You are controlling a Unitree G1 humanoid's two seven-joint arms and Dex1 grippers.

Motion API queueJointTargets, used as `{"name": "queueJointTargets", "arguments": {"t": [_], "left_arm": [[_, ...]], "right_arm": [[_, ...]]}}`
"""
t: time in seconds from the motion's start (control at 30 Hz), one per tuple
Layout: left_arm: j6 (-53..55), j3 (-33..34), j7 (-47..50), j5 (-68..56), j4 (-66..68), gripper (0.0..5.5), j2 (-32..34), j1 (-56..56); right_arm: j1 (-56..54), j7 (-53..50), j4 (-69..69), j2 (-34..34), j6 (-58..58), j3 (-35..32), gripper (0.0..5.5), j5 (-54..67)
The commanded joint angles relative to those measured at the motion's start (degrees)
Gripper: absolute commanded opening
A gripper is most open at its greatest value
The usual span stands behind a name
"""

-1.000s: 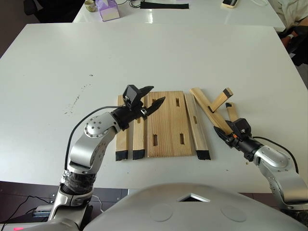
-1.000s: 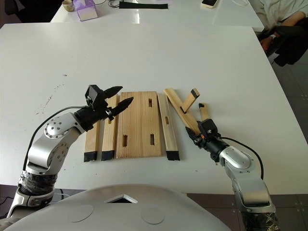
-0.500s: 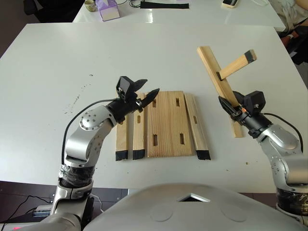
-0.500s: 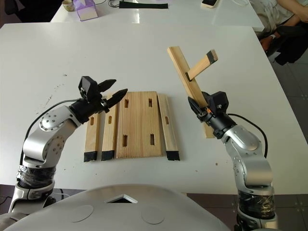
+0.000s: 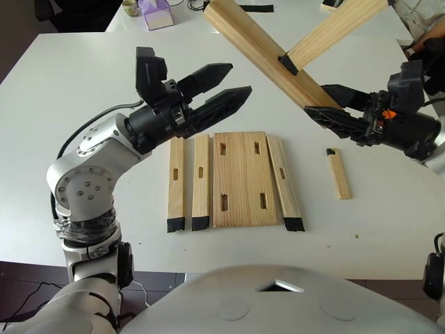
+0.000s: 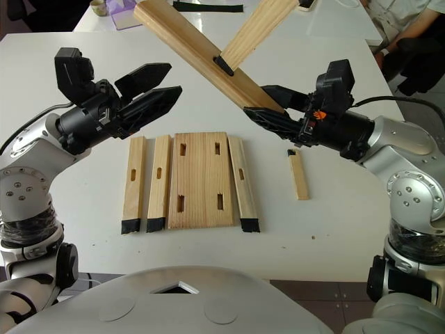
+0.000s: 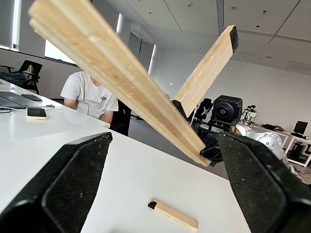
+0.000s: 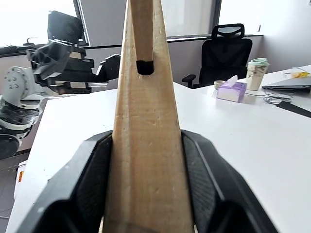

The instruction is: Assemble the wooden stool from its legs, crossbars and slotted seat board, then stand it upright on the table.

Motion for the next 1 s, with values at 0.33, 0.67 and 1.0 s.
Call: {"name": "queueJointTargets", "arguments": {"t": [0.33,0.67,1.0], "left_arm": [[1.2,-3.1,-4.9,-5.0,2.6,4.46,0.8,-4.7],[1.6,-5.0,-5.6,-12.0,2.1,4.46,-0.7,-6.8],[2.0,-5.9,-5.2,-12.5,3.2,4.28,-0.3,-8.2]], "right_arm": [[-0.2,3.2,-0.5,-0.3,2.2,0.1,2.06,8.5],[-5.4,0.4,1.3,2.8,4.4,3.4,2.06,18.3],[-3.5,2.2,-0.1,2.8,2.8,7.2,2.06,14.3]]}}
